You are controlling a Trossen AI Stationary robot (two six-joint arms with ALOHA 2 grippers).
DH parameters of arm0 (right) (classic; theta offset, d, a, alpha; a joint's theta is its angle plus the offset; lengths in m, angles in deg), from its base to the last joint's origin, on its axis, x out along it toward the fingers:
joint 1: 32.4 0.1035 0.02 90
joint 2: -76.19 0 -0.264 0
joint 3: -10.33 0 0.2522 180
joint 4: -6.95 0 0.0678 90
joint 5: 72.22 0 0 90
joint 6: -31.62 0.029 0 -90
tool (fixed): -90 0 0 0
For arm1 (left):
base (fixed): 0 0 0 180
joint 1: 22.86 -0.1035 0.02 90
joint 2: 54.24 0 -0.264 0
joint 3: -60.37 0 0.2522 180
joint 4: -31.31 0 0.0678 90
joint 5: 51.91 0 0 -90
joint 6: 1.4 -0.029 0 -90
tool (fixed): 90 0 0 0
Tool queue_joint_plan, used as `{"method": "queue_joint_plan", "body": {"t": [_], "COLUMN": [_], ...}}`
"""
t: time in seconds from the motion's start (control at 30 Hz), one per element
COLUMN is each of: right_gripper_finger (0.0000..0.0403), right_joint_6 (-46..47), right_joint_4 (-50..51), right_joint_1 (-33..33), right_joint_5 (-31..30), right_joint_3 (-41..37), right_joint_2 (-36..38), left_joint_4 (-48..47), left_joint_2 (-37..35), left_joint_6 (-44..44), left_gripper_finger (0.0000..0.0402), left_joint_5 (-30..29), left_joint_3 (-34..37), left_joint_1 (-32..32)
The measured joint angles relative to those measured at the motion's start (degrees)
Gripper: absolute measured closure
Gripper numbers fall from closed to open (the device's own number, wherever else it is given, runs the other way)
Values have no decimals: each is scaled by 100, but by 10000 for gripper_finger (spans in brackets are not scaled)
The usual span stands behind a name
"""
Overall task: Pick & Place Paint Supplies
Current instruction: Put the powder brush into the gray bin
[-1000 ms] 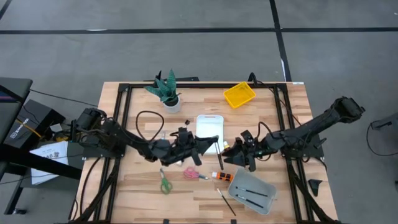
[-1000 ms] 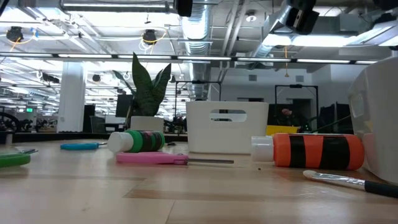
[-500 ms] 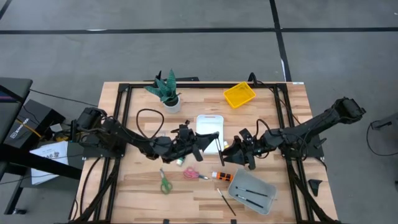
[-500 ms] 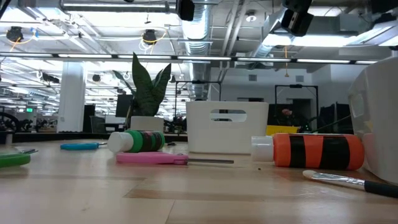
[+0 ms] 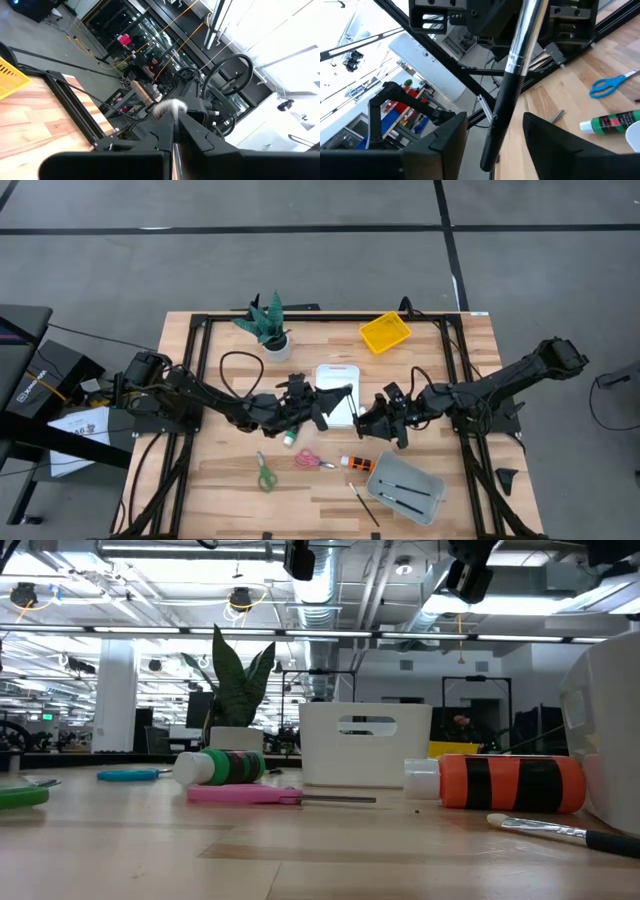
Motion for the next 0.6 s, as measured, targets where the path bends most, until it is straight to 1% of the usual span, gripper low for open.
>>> {"method": "queue_joint_plan", "body": {"t": [0.4, 0.6], "right_gripper_finger": [374, 378], "right_joint_6": [-172, -249], "right_joint_4": [168, 157], "right_joint_1": [0, 0], "right_joint_5": [-29, -36], "right_joint_3": [0, -2], "right_joint_2": [-13, -13], "left_joint_4": [24, 9], "left_joint_2": [-14, -15], "left_joint_6": [3, -4], "left_gripper_finger": [398, 396], "left_joint_5": [14, 17], "left_joint_3": [-4, -7], "left_joint_1": [-28, -28]}}
